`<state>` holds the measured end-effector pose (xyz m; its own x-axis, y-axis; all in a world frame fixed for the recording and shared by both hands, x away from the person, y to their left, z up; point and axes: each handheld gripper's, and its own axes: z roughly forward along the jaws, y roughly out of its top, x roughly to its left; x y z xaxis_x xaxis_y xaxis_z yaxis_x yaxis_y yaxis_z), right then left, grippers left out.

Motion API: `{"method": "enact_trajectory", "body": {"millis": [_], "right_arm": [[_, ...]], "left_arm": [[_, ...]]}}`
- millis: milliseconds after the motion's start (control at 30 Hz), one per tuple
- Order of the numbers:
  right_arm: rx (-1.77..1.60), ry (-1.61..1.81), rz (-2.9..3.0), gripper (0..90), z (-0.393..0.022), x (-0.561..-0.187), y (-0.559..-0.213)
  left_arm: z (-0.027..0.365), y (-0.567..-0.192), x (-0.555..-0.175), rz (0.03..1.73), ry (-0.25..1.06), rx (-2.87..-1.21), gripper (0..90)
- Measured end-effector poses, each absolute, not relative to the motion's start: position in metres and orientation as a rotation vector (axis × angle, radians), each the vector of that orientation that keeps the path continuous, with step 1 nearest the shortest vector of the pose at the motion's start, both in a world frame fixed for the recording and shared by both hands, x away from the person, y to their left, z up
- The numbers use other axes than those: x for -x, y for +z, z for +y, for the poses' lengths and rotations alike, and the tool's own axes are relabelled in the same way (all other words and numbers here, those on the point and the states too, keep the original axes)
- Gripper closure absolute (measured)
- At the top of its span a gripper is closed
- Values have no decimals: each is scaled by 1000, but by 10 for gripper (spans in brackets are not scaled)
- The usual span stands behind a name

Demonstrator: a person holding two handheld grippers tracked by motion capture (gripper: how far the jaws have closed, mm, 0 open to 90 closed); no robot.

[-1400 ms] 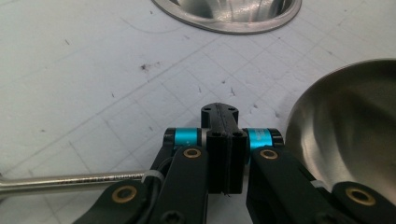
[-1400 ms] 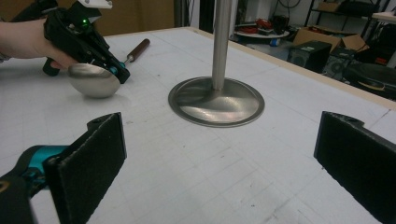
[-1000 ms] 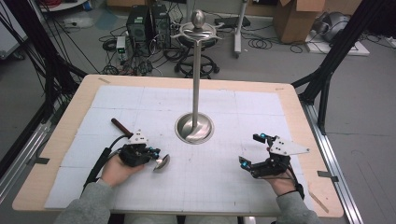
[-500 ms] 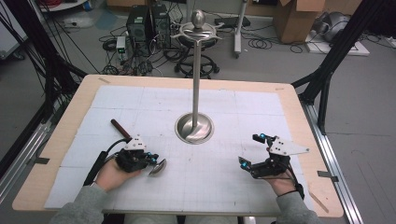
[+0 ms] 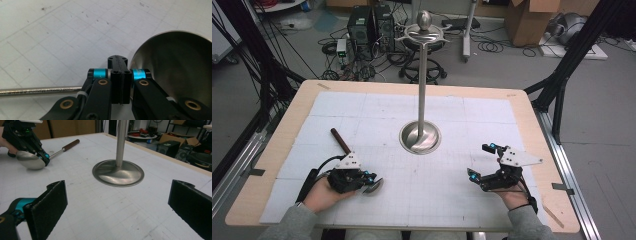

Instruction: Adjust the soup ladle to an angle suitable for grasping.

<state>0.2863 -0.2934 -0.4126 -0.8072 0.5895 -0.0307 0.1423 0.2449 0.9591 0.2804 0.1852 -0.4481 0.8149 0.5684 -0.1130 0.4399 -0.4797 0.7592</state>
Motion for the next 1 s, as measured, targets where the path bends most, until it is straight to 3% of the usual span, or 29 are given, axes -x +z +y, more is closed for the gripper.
{"method": "enact_trajectory", "body": {"millis": [1000], "right_arm": [[-676, 1579, 2142, 12, -293, -286, -413]], "left_arm": [[237, -445, -243, 742, 126, -2173, 898]]}}
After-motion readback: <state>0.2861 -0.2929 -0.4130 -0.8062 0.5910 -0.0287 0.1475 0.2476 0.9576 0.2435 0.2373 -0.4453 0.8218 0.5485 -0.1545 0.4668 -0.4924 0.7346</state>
